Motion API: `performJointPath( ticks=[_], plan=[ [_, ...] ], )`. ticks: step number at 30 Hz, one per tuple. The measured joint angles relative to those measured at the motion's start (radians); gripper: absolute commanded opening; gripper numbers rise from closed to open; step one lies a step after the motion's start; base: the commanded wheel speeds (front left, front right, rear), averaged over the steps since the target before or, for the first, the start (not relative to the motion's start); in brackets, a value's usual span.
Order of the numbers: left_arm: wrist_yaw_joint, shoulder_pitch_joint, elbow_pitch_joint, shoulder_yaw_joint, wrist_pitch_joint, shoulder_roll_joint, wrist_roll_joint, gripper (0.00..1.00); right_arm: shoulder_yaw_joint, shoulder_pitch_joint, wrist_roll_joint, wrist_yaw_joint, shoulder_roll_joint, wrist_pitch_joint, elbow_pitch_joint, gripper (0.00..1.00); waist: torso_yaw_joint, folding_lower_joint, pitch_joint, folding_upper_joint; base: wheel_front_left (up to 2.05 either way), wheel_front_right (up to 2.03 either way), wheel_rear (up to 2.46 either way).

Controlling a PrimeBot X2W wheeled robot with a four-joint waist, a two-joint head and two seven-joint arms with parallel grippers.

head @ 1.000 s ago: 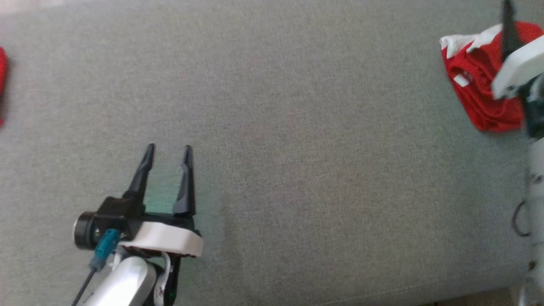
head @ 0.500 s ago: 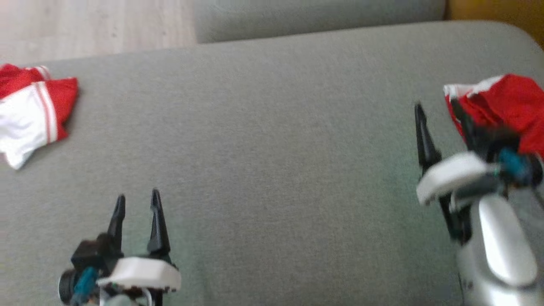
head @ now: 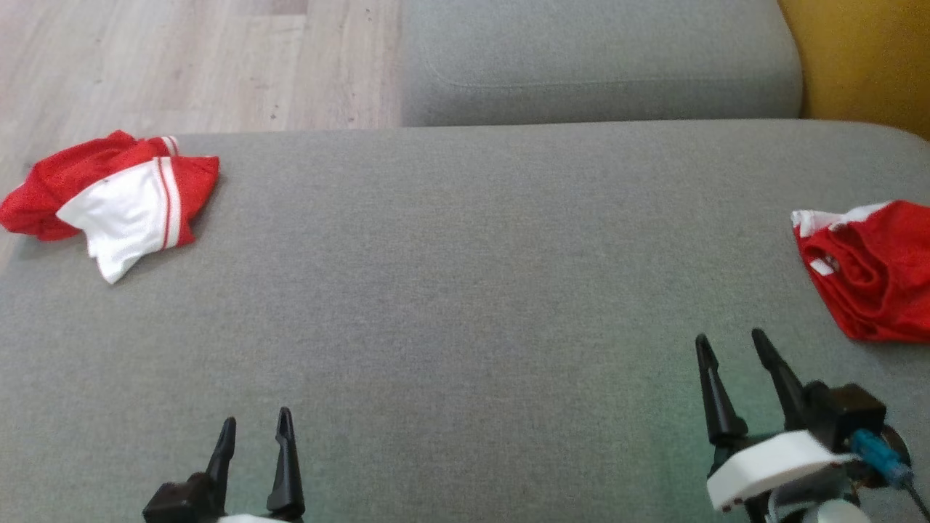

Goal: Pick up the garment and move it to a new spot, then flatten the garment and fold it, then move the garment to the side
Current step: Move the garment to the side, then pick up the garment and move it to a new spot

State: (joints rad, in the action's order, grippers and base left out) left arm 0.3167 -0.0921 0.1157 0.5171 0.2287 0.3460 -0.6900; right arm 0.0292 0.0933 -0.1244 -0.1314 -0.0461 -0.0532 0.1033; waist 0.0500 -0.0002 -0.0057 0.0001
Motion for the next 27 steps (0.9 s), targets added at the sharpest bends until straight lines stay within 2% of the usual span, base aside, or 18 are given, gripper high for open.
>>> performJointPath(
  ticks=[19, 23, 27],
  plan=[
    [0.005, 0.0, -0.03, 0.021, -0.025, 0.006, 0.0, 1.0, 0.019, 0.023, 0.013, 0.0, 0.0, 0.011, -0.014, 1.0, 0.013, 0.0002, -0.011, 0.0, 0.0, 0.0, 0.0],
    [0.003, 0.004, -0.03, 0.028, -0.026, 0.006, 0.0, 1.0, 0.02, 0.024, 0.015, 0.0, 0.0, 0.011, -0.024, 1.0, 0.039, 0.0002, -0.01, 0.0, 0.0, 0.0, 0.0],
    [0.001, 0.007, -0.03, 0.028, -0.026, 0.008, 0.001, 1.0, 0.006, 0.03, 0.022, 0.0, 0.0, 0.011, -0.03, 1.0, 0.094, 0.0002, -0.007, 0.0, 0.0, 0.0, 0.0]
  ],
)
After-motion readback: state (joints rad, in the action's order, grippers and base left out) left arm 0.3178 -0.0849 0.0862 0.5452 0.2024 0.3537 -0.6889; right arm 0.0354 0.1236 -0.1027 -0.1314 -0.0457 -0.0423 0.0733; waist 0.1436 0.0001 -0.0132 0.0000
